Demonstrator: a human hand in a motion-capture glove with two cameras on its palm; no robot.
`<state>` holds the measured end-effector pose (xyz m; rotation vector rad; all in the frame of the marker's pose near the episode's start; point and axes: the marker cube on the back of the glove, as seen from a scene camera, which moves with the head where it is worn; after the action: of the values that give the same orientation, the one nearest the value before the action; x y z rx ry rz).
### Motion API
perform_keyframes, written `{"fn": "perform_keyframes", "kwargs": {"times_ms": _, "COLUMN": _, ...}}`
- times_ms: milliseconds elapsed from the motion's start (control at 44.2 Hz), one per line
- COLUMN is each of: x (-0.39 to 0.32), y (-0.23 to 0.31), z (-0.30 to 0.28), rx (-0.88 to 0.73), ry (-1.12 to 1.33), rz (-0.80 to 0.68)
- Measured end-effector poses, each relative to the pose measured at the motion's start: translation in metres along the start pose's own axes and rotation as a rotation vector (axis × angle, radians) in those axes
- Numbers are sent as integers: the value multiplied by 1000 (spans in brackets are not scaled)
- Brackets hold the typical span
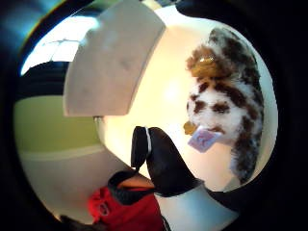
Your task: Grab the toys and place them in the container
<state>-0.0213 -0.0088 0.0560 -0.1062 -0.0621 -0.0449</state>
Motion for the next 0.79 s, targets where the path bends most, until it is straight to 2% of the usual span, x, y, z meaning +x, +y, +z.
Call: {"fn": "perform_keyframes", "kwargs": {"times_ms": 792, "x": -5, "y": -21, "z": 32, "rx": -175, "ry": 106, "rz": 43}}
